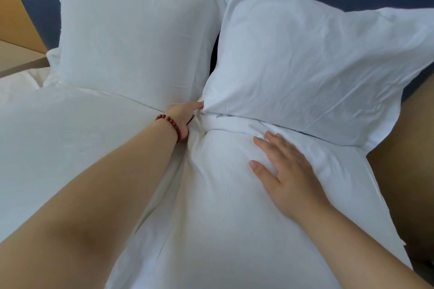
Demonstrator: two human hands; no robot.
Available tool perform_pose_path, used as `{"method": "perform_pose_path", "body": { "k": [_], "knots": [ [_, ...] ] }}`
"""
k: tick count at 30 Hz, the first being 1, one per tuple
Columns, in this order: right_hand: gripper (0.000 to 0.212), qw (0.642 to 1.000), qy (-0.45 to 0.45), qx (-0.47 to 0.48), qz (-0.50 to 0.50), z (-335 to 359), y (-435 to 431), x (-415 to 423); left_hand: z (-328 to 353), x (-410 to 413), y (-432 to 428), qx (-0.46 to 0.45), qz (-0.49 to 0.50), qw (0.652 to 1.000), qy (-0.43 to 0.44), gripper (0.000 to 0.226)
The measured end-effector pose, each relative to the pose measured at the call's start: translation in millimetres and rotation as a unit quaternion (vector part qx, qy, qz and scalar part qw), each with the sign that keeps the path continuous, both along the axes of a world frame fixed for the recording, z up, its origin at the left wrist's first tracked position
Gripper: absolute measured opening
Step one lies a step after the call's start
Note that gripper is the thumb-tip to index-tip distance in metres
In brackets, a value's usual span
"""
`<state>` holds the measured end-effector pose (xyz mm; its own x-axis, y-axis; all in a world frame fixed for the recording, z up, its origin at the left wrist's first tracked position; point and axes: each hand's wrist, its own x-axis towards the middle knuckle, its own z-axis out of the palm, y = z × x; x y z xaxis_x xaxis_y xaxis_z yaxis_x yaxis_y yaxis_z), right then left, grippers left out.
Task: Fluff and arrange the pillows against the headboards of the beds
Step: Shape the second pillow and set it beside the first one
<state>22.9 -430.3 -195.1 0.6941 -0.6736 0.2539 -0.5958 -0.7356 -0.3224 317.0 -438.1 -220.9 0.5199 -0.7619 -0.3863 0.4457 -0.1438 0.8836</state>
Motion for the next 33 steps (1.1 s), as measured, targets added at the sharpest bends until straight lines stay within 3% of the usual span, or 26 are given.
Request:
{"method": "perform_pose_path", "body": {
  "k": [5, 11, 19, 23, 26, 29, 31, 33],
  "knots": [
    [0.069, 1.0, -0.007, -0.005, 0.003, -1.8, -0.8, 1.3, -2.2, -0.4, -8.2, -0.05, -0.018, 0.998, 0.022, 0.029],
    [0.065, 1.0, -0.015, -0.008, 0.005, -3.7, -0.4, 1.2, 1.2, 5.3, -17.6, -0.071, 0.042, 0.996, 0.012, 0.011],
    [0.052, 1.0, -0.025, -0.007, 0.005, -8.1, -2.1, -1.0, -4.7, -12.0, -12.0, -0.159, 0.17, 0.971, 0.047, 0.029],
    [0.053, 1.0, -0.025, -0.003, 0.004, -9.9, -2.6, -0.2, 5.5, -15.8, -1.8, -0.092, 0.136, 0.986, -0.035, 0.032],
    [0.055, 1.0, -0.019, 0.001, 0.0, -10.9, -3.2, 0.4, 7.0, -19.1, 11.1, 0.008, 0.064, 0.992, -0.107, 0.016],
    [0.054, 1.0, -0.017, 0.002, -0.001, -10.4, -3.1, 0.3, 1.9, -25.4, 31.8, 0.125, 0.022, 0.949, -0.29, 0.017],
    [0.055, 1.0, -0.014, 0.001, -0.001, -9.7, -3.1, 0.2, -4.9, -32.6, 43.6, 0.139, 0.03, 0.945, -0.296, 0.021],
    [0.055, 1.0, -0.01, 0.0, -0.001, -9.6, -3.0, 0.2, -9.7, -40.9, 54.9, 0.113, 0.066, 0.96, -0.246, 0.023]
  ]
}}
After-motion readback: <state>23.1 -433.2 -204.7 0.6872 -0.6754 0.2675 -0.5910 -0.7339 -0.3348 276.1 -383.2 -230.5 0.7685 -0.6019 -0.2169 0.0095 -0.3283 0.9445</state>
